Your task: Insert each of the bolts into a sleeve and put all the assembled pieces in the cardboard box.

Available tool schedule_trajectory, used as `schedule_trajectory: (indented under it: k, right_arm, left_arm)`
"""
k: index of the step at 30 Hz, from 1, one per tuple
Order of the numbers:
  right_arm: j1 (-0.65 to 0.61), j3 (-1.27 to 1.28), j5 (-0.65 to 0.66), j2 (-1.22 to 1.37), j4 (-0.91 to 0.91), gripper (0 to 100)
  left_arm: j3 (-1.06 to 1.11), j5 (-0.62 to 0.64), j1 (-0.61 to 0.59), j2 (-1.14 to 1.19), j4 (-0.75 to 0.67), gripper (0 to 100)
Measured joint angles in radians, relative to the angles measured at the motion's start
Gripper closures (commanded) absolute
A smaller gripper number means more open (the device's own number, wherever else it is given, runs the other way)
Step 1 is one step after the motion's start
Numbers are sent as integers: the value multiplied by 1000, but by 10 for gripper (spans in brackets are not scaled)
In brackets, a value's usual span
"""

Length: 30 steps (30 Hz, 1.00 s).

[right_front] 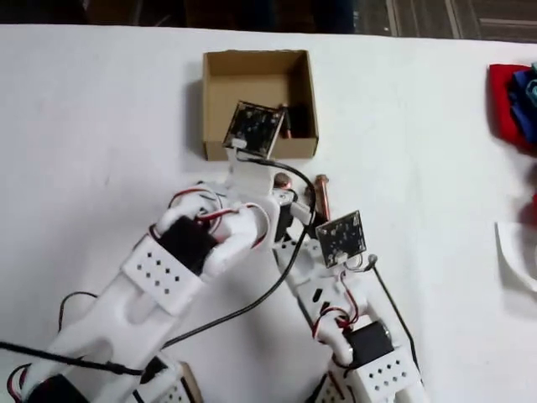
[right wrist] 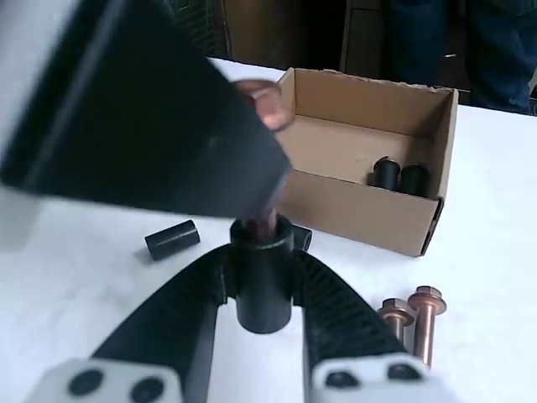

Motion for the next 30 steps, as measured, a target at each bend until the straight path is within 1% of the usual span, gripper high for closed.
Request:
schedule_trajectory:
  k: [3, 5, 9, 13, 17, 20, 22, 23, 26, 28, 30]
  right_arm:
    - [8, 0, -2, 0, 0, 978]
    - [8, 0, -2, 0, 0, 978]
    - [3, 0, 0, 2, 5, 978]
    - [3, 0, 0, 0, 3, 978]
    - [3, 0, 0, 2, 52, 978]
    - [8, 0, 0, 2, 103, 978]
    - [29, 0, -2, 2, 106, 978]
    - [41, 0, -8, 2, 109, 978]
    - [80, 0, -63, 2, 112, 978]
    - [109, -11, -78, 2, 118, 978]
    - [143, -37, -80, 2, 118, 978]
  left_arm:
    - [-51, -64, 8, -2, 74, 745]
    - [-89, -78, 11, 0, 133, 720]
    - [-192, -91, 9, 0, 230, 731]
    - [-308, -91, -12, 0, 270, 758]
    - [-408, -98, -114, 0, 331, 767]
    - [-428, -106, -241, 0, 410, 767]
    - [-411, -164, -347, 0, 479, 767]
    - [-382, -213, -400, 2, 506, 768]
    - [-229, -419, -523, 5, 526, 769]
    - [-91, -571, -605, 5, 496, 769]
    - [52, -683, -660, 5, 404, 770]
